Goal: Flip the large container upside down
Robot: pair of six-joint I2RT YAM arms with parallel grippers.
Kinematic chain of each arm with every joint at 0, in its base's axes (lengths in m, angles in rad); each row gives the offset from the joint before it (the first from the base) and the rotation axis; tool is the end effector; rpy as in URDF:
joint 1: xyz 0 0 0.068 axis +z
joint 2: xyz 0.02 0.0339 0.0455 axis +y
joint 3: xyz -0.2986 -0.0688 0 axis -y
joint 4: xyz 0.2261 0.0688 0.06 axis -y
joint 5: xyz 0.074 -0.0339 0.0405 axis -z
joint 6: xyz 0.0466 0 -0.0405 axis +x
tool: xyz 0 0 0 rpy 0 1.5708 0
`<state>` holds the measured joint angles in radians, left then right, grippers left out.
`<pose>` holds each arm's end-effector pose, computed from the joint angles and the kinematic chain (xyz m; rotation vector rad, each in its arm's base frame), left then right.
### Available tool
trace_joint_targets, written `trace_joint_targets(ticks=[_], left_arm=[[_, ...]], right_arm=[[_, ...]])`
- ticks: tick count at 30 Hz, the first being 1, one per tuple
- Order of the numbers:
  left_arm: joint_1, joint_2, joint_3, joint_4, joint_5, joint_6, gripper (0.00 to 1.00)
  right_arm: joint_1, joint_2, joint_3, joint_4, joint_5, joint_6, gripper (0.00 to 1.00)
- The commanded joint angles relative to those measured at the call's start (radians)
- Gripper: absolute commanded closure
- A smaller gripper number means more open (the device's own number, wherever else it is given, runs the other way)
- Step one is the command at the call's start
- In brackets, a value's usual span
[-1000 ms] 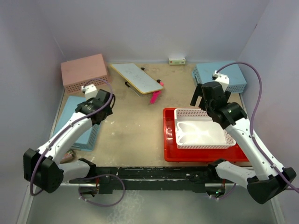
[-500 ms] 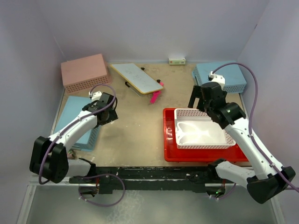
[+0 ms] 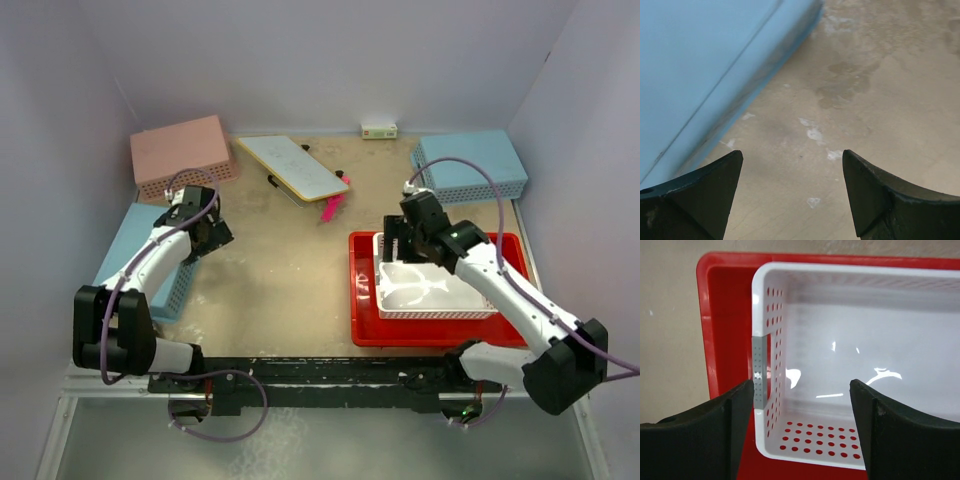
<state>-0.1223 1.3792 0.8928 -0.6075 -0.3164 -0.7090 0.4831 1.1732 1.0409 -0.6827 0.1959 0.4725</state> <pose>0.2453 -0.0155 0.2489 -0.8415 2.4400 0.1233 0.1977 0.0935 0.3313 0.0801 2.3761 0.2264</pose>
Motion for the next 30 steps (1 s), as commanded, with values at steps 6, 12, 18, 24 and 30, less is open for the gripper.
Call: trace_joint_targets(ticks=[6, 12, 18, 24, 30], left_arm=[[-0.215, -0.034, 0.184, 0.013, 0.084, 0.089, 0.22], [-0.234, -0.061, 0.21, 0.009, 0.117, 0.095, 0.22], [-0.235, -0.124, 0.233, -0.021, 0.136, 0.09, 0.21], [-0.237, -0.237, 0.278, -0.021, 0.161, 0.097, 0.21], [-0.236, -0.3, 0.359, -0.05, 0.159, 0.081, 0.21]], right_arm=[[0.158, 0.138, -0.099, 0.11, -0.002, 0.215, 0.29], [0.157, 0.144, -0.122, 0.124, 0.036, 0.249, 0.74], [0.158, 0.084, 0.017, 0.016, 0.038, 0.212, 1.0], [0.157, -0.034, 0.298, -0.044, -0.014, 0.072, 1.0], [0.157, -0.022, 0.422, 0.066, -0.421, -0.039, 1.0]])
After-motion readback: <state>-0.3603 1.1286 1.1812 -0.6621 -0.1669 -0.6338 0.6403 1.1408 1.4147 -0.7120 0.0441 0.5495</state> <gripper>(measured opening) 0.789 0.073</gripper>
